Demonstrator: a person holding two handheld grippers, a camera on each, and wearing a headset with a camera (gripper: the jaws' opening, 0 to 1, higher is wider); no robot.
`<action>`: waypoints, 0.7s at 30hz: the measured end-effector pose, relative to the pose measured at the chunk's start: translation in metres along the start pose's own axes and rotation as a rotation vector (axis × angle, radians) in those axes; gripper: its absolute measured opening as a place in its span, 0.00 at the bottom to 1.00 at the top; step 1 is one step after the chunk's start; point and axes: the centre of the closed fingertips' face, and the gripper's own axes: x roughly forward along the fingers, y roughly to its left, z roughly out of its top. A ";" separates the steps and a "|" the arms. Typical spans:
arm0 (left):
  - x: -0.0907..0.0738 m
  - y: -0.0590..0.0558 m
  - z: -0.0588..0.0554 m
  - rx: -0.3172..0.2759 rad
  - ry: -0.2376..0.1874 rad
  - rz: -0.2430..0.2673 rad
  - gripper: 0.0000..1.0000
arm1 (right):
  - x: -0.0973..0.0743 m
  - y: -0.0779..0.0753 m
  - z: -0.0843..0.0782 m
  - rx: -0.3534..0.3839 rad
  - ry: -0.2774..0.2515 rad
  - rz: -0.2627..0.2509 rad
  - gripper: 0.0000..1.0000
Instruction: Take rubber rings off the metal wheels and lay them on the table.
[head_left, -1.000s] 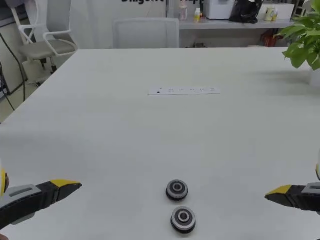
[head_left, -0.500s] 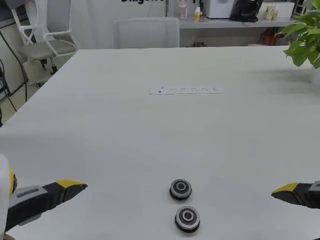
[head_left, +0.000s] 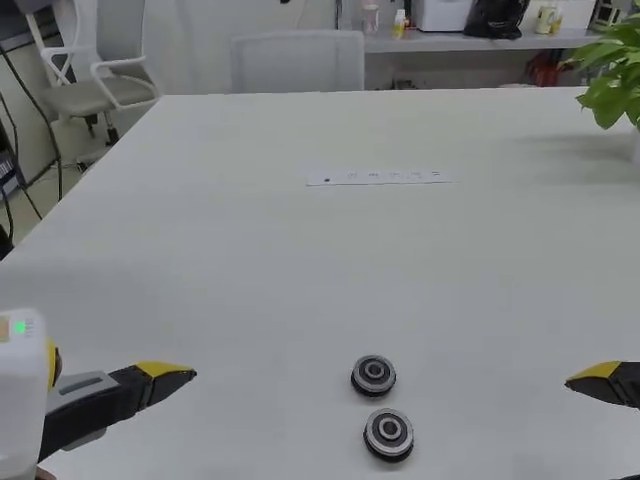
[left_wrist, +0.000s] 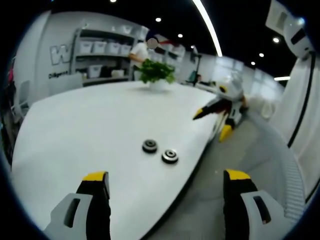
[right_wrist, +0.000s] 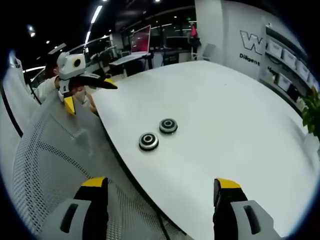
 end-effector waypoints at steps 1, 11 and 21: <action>0.000 0.000 -0.001 0.000 0.002 -0.001 0.96 | 0.000 0.000 0.000 0.002 0.000 -0.003 0.86; 0.000 -0.003 -0.001 0.002 0.000 -0.021 0.94 | -0.002 -0.007 0.003 0.014 -0.027 -0.032 0.82; 0.000 -0.006 0.001 0.009 -0.017 -0.032 0.92 | -0.001 -0.008 -0.001 -0.015 -0.009 -0.047 0.80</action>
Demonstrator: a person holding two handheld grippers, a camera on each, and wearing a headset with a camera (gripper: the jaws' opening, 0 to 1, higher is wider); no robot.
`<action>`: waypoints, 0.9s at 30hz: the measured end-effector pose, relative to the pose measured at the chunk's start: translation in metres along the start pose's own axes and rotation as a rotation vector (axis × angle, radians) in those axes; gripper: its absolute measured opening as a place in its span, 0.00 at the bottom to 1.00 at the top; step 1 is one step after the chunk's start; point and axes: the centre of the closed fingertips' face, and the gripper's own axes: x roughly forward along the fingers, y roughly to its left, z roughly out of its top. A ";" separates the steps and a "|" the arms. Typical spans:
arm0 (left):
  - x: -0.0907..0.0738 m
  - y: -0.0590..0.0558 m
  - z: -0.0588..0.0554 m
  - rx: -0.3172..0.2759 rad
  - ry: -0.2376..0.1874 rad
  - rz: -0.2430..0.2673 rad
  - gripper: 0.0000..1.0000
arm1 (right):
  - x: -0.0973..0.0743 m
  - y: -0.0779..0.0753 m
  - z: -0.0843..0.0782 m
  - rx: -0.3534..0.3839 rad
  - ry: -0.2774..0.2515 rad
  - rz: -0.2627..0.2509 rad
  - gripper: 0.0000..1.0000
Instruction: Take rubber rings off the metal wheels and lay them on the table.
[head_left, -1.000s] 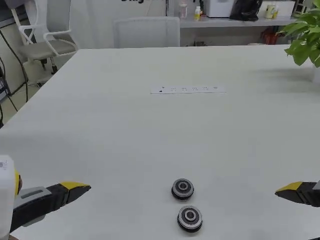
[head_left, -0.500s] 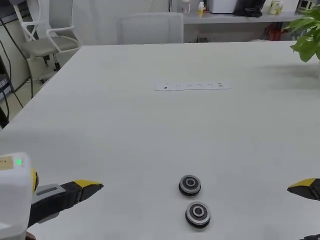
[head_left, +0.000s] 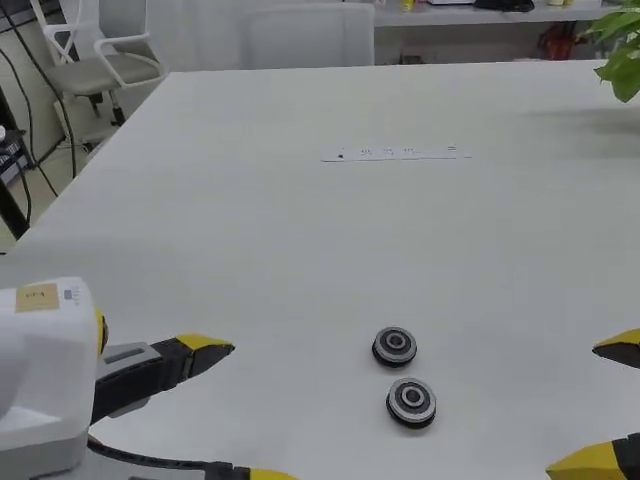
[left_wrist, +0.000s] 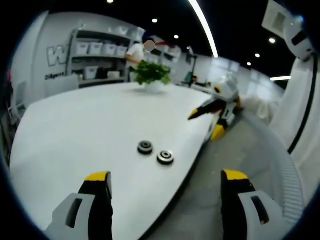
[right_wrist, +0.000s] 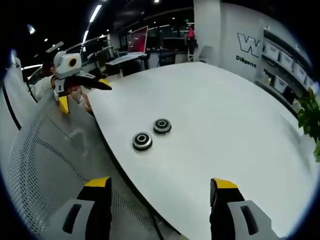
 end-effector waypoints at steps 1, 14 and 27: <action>0.000 0.000 0.000 0.001 0.000 0.002 0.92 | 0.000 0.000 -0.001 0.002 0.006 0.000 0.80; 0.000 0.001 -0.003 0.006 0.020 0.011 0.91 | -0.001 0.000 0.000 0.003 -0.007 0.003 0.78; -0.006 0.006 0.015 0.046 -0.051 0.046 0.90 | -0.001 0.001 0.007 0.004 -0.021 0.014 0.80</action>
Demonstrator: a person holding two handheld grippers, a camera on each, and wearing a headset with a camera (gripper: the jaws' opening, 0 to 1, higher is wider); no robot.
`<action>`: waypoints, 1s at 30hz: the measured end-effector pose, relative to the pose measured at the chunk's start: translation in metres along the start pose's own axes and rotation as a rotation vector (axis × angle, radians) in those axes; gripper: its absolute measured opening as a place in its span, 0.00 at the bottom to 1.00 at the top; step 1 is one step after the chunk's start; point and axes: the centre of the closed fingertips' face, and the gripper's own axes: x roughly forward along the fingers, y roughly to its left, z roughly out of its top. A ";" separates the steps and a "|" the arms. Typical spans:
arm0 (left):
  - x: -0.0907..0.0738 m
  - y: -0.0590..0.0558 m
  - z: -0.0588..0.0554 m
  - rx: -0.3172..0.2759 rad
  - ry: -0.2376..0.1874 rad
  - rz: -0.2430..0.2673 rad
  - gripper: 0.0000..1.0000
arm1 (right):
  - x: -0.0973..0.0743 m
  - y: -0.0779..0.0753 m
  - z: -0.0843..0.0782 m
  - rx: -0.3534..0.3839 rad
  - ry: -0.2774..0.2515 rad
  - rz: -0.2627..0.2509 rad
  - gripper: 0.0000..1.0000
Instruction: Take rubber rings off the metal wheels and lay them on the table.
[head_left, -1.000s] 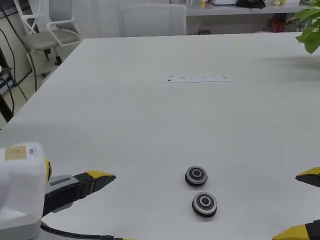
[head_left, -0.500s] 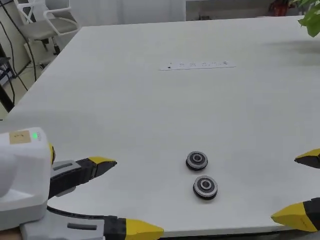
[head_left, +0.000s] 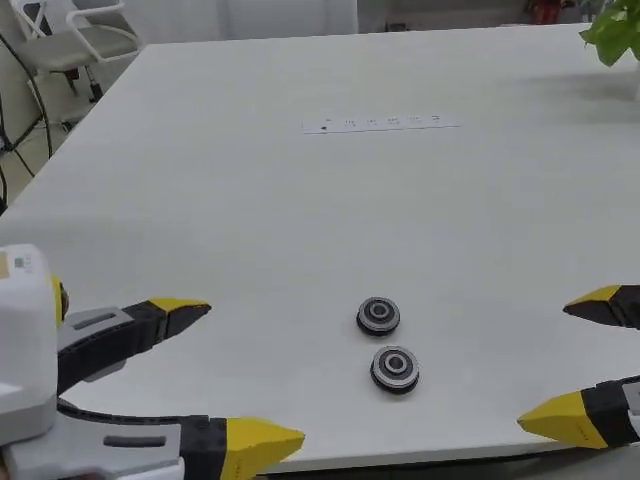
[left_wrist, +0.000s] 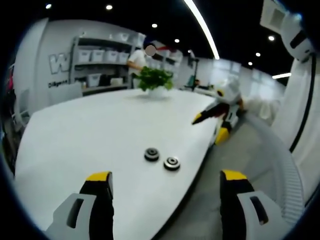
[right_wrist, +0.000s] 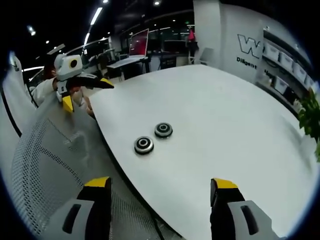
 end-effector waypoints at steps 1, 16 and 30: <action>-0.001 -0.002 0.004 0.016 -0.008 -0.006 0.89 | 0.000 0.000 0.001 0.000 0.002 -0.003 0.81; -0.004 0.003 0.061 0.179 -0.050 -0.005 0.88 | -0.009 0.011 0.063 -0.160 -0.131 0.079 0.80; 0.026 0.003 0.118 0.388 -0.075 -0.008 0.82 | -0.007 0.013 0.128 -0.227 -0.257 0.125 0.78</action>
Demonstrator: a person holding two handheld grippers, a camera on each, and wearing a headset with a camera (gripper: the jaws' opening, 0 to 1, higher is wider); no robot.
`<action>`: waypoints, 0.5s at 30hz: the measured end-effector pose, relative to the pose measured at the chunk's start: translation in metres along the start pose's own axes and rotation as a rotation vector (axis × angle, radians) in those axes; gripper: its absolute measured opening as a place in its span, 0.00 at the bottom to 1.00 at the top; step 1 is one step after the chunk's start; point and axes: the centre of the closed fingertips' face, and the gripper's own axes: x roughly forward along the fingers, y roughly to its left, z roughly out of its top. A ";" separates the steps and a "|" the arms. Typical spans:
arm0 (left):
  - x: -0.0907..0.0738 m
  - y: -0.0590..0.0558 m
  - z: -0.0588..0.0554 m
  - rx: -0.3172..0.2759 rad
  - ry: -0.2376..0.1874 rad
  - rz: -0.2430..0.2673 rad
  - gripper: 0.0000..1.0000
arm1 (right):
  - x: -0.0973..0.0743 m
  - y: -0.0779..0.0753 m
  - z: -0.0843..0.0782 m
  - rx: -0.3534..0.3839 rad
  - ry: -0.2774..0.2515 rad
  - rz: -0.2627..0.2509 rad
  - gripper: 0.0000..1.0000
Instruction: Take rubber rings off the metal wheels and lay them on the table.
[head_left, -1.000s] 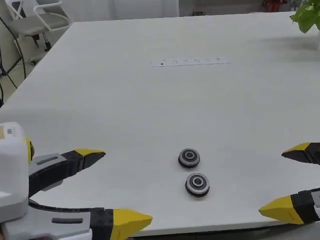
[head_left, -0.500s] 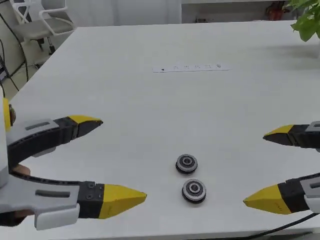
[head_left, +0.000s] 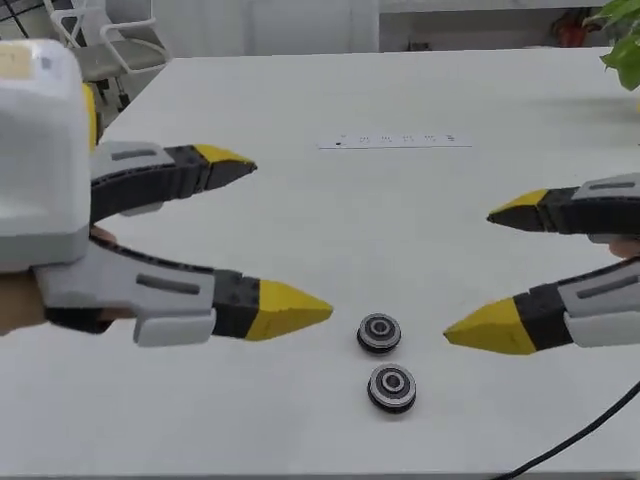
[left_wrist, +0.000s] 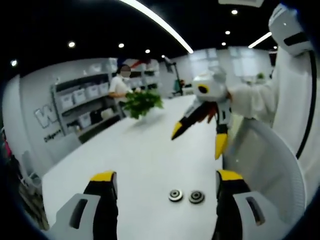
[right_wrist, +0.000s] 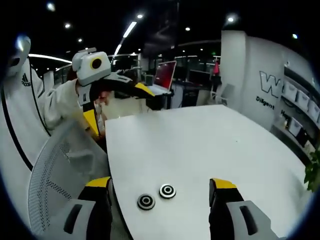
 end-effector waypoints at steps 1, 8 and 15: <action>0.004 0.002 0.007 0.014 -0.011 -0.002 0.82 | 0.002 0.001 0.006 -0.005 -0.016 0.009 0.78; 0.029 0.006 0.025 0.005 -0.101 -0.059 0.76 | 0.020 -0.007 0.010 -0.002 -0.051 0.027 0.74; 0.053 -0.005 -0.007 -0.020 -0.108 -0.104 0.63 | 0.036 -0.003 0.001 0.051 -0.136 0.083 0.69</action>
